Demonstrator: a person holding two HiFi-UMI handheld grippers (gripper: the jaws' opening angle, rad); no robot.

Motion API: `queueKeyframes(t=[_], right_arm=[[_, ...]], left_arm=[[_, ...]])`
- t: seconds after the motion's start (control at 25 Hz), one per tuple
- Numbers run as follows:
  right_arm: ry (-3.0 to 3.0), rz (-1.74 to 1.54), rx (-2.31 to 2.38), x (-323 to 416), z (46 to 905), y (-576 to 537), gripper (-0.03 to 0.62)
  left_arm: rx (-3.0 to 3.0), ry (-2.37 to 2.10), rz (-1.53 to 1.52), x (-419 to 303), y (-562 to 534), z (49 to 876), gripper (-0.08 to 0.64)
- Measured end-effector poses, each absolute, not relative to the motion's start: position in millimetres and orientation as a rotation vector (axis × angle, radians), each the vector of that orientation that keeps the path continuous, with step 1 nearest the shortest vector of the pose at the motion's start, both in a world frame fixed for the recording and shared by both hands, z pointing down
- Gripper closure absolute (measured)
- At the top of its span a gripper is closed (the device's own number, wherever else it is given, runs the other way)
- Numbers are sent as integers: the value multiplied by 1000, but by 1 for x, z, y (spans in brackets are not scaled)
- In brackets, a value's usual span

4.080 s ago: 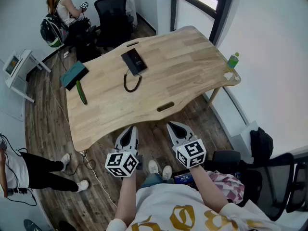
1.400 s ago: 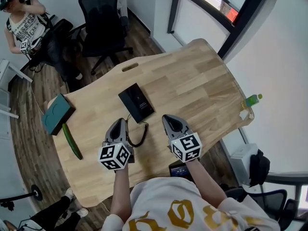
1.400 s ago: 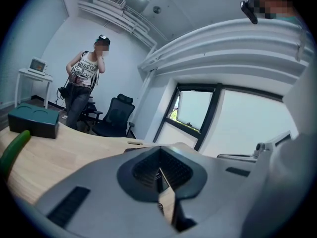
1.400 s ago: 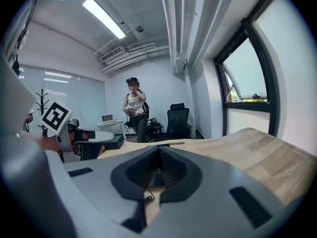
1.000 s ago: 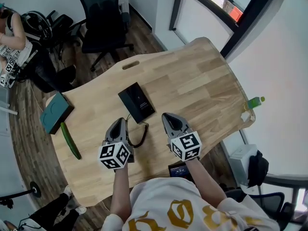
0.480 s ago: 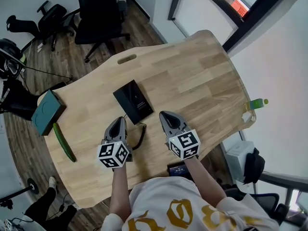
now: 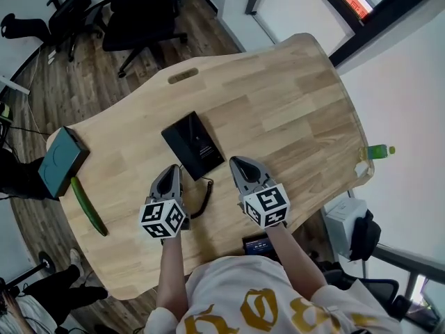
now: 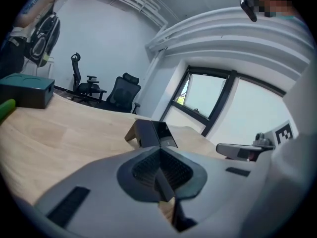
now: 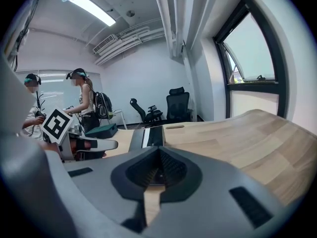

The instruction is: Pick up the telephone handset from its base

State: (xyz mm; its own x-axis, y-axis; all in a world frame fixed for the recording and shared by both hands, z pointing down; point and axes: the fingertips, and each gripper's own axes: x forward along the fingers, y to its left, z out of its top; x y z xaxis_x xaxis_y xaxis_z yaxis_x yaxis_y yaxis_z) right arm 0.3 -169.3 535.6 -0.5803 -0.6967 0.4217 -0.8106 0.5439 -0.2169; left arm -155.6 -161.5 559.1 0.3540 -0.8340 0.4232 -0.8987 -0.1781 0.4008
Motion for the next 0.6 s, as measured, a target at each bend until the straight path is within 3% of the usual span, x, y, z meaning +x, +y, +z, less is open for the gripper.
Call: queueKeyframes(t=[0.4,0.6], right_arm=[[-2454,609,1230,-1,562,-175,588],[-2445,627,1213,0,571,-178,588]], left_arm=[[1995,-1460,124,-155,-171,578,552],[1954,-1412,83,-152,-172,585,491]])
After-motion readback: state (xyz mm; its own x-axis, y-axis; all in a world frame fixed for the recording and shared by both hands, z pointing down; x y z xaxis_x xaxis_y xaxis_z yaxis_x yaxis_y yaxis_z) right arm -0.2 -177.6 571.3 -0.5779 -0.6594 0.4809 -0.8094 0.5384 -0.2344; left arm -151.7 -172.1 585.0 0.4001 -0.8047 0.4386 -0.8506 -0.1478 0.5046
